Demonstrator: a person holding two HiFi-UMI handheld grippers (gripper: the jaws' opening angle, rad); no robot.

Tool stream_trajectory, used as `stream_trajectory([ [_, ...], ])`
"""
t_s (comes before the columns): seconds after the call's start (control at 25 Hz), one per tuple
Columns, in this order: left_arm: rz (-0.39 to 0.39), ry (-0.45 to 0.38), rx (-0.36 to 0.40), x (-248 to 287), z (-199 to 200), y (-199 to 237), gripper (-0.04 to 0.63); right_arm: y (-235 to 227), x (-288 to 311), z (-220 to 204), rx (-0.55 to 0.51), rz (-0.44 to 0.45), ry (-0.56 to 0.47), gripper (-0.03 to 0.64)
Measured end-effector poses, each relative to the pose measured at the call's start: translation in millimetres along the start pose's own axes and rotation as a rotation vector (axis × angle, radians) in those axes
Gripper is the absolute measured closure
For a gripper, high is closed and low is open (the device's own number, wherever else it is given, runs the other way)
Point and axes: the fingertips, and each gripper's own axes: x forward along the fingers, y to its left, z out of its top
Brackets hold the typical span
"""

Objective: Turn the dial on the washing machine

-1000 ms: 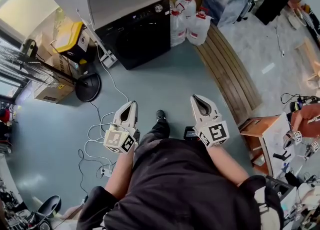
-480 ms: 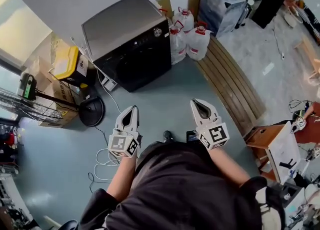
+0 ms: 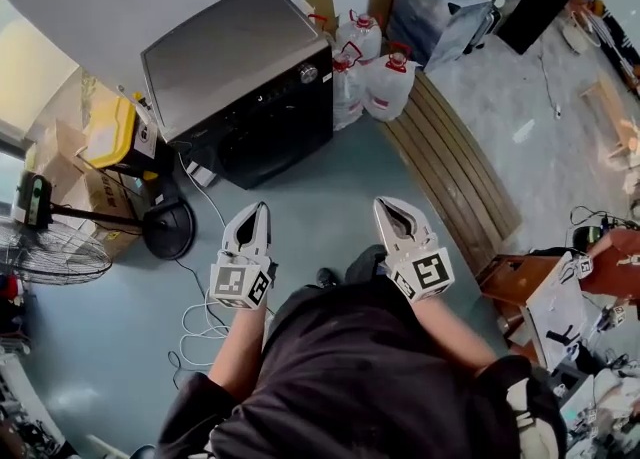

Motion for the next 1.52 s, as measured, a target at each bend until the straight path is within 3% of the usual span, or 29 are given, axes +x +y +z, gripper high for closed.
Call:
stream_trajectory([
  [0.24, 0.045, 0.016, 0.000, 61.4, -10.3, 2.7, 0.580, -54.7, 30.6, -17.8, 0.013, 0.014, 0.018, 0.595],
  [0.8, 0.272, 0.041, -0.047, 189.2, 0.2, 17.7, 0.580, -174.3, 165.3, -14.8, 0.024, 0.258, 0.073, 0.594],
  [1.08, 0.356, 0.033, -0.051, 215.7, 0.3, 42.0, 0.580, -187.3, 225.9, -45.0, 0.018, 0.361, 0.152, 0.588],
  [1.28, 0.389, 0.030, -0.074, 223.6, -14.1, 50.3, 0.580, -175.0, 265.1, -62.7, 0.021, 0.433, 0.170, 0.529],
  [1.52, 0.376, 0.033, -0.082, 240.4, -43.9, 63.4, 0.580, -169.7, 303.4, -88.0, 0.020, 0.436, 0.175, 0.476],
])
